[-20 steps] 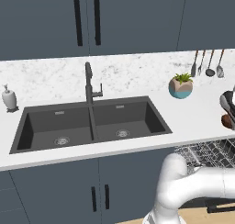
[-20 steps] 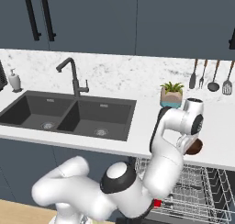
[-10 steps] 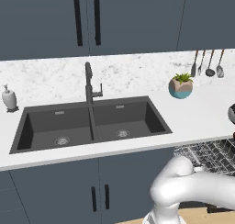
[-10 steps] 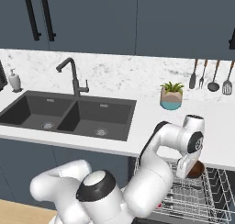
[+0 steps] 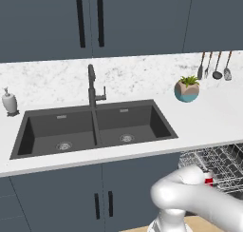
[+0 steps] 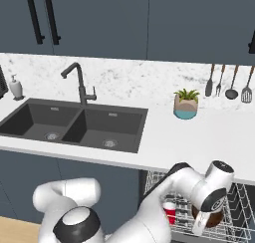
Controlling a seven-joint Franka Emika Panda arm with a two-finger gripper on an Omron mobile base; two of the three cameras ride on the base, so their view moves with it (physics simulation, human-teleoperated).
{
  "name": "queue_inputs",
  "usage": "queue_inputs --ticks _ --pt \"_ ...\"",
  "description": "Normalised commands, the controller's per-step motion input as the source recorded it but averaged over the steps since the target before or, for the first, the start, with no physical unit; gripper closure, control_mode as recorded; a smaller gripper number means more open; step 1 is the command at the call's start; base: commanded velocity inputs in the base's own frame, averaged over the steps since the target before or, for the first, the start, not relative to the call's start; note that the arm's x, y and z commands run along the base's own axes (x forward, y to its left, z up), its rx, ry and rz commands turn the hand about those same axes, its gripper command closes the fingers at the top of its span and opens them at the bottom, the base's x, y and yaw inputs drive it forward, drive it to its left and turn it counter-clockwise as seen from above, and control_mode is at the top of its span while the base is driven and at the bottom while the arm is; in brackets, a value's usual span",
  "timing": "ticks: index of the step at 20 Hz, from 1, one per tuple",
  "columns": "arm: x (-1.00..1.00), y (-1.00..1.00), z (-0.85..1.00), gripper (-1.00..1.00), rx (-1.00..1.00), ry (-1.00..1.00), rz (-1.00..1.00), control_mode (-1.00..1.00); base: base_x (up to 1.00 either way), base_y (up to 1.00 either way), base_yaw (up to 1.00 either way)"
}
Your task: Pick up the cup and bowl from the counter, place them in the dishwasher, and close the dishwasher door.
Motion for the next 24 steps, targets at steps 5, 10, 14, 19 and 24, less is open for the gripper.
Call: queue_inputs --ticks 5,10,14,19,24 --pt "0.36 0.0 -0.48 1.0 0.12 -0.22 -0.05 -1.0 0.0 0.0 0.0" --pt "0.92 0.0 -0.06 1.0 0.15 -0.08 -0.19 -1.0 0.0 0.0 0.0" --pt "0.63 0.0 -0.36 1.0 0.14 0.0 -0.31 -1.0 0.0 0.0 0.0" --pt "0.35 -0.03 -0.5 1.0 0.2 0.0 -0.34 -1.0 0.0 0.0 0.0" --pt "0.65 0.0 -0.32 1.0 0.21 -0.02 -0.33 -1.0 0.0 0.0 0.0"
